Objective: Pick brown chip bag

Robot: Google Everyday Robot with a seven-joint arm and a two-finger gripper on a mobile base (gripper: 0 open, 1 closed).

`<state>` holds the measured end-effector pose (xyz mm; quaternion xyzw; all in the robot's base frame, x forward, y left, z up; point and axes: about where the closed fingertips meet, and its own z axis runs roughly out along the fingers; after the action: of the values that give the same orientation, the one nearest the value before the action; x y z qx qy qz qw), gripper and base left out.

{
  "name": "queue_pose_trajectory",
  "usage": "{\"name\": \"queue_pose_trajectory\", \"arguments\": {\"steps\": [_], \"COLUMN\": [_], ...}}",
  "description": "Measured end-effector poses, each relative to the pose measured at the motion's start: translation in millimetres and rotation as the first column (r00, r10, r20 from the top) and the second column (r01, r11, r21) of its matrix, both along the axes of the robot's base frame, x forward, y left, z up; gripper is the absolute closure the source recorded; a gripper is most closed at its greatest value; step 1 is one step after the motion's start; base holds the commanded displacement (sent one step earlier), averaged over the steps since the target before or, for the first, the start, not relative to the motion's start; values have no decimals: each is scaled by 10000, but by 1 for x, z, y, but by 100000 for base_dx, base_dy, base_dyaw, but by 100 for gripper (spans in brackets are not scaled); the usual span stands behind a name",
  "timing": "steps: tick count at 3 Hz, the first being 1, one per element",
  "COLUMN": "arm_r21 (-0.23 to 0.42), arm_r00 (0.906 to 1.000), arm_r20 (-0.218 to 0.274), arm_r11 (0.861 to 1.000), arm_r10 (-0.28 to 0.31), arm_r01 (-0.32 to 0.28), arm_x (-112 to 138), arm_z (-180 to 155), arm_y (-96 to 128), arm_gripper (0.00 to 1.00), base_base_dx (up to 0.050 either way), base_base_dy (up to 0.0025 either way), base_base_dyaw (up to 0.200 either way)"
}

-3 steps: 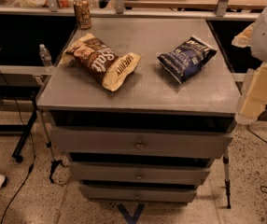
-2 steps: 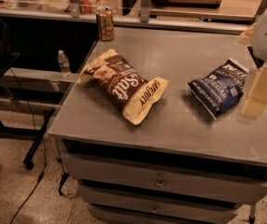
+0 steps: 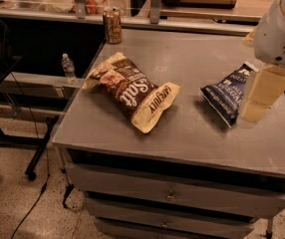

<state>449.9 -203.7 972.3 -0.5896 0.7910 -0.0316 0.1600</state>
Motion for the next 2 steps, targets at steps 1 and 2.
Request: {"name": "queue_pose_trajectory", "arguments": {"steps": [1,2], "arm_r21": [231,327], "arm_r00": [9983,9926], "arm_r20": [-501,-999], "arm_r11": [9993,9968], "arm_r10": [-297,-686], "arm_r01": [309,722], "arm_x": [21,42], "arm_z": [-13,-25], "arm_y": [27,58], "arm_gripper": [0,0], "base_base_dx": [0,0], "base_base_dy": [0,0], "base_base_dyaw": [0,0]}}
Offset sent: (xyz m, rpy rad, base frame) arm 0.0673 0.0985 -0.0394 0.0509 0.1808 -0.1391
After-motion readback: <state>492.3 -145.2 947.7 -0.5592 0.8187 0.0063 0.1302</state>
